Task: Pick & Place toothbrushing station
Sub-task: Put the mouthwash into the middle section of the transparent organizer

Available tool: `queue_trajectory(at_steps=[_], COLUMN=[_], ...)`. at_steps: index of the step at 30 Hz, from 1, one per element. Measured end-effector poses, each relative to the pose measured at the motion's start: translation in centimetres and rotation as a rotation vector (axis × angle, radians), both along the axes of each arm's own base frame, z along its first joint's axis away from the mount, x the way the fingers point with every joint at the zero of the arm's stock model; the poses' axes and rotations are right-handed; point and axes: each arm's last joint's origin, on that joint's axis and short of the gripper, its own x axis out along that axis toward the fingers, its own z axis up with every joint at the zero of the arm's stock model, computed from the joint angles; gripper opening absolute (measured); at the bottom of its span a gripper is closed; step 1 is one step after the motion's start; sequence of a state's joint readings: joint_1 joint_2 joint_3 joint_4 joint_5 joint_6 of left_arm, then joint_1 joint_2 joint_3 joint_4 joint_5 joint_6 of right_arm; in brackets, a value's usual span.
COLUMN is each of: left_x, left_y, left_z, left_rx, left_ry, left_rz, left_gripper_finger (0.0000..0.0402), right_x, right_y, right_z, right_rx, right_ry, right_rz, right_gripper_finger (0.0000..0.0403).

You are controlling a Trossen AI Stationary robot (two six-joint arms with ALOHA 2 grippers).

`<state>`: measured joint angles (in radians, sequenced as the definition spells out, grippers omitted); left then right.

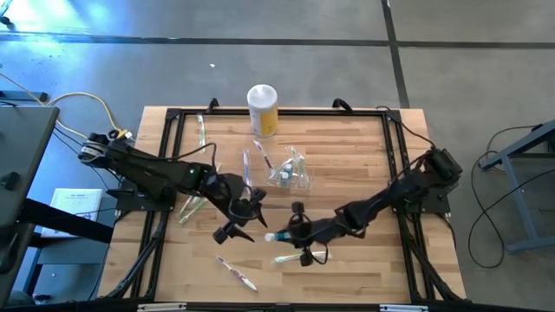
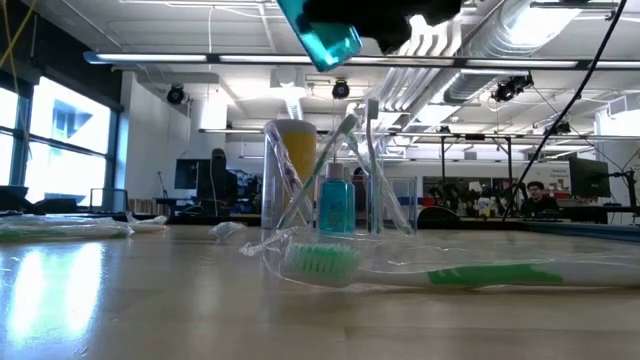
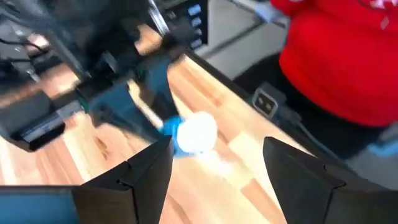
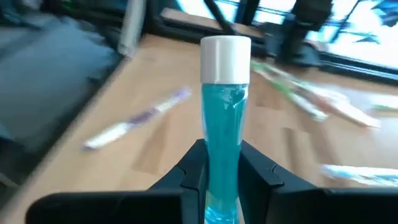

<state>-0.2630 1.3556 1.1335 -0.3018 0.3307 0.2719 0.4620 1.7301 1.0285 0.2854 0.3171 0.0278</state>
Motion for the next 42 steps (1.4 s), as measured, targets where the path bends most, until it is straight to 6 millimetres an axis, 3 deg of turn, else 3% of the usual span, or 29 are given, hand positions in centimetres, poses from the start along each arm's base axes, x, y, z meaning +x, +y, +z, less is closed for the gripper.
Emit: queue_trajectory(at_steps=[6,16,24,28,33,42], left_x=[0.3,-0.3,-0.4,0.2,1.4,1.6], left_y=[0.1,0.7,0.7,0.3,0.4,0.4], left_z=[-3.0,-7.3,-7.4,-8.4,-9.0,-7.8], left_rx=[-0.069,-0.162,-0.213,-0.221,-0.194,-0.214], left_ry=[-0.053,-0.388,-0.417,-0.404,-0.419,-0.544], left_rz=[0.092,0.214,0.235,0.222,0.347,0.359], left_gripper_finger=[0.0242,0.0242,0.0242,0.0242,0.0242,0.0242], right_x=[-1.2,-1.9,-1.3,-0.8,-0.3,-0.2], right_y=[1.6,3.1,2.5,1.9,1.1,0.9], right_z=[0.8,2.5,3.7,3.8,3.9,3.9], right_rx=[-0.153,-0.258,-0.239,-0.22,-0.188,-0.185], right_ry=[-0.086,-0.248,-0.346,-0.36,-0.37,-0.369], right_rz=[-0.155,-0.251,-0.261,-0.213,-0.207,-0.224], right_gripper_finger=[0.0049,0.0049,0.005,0.005,0.005,0.005])
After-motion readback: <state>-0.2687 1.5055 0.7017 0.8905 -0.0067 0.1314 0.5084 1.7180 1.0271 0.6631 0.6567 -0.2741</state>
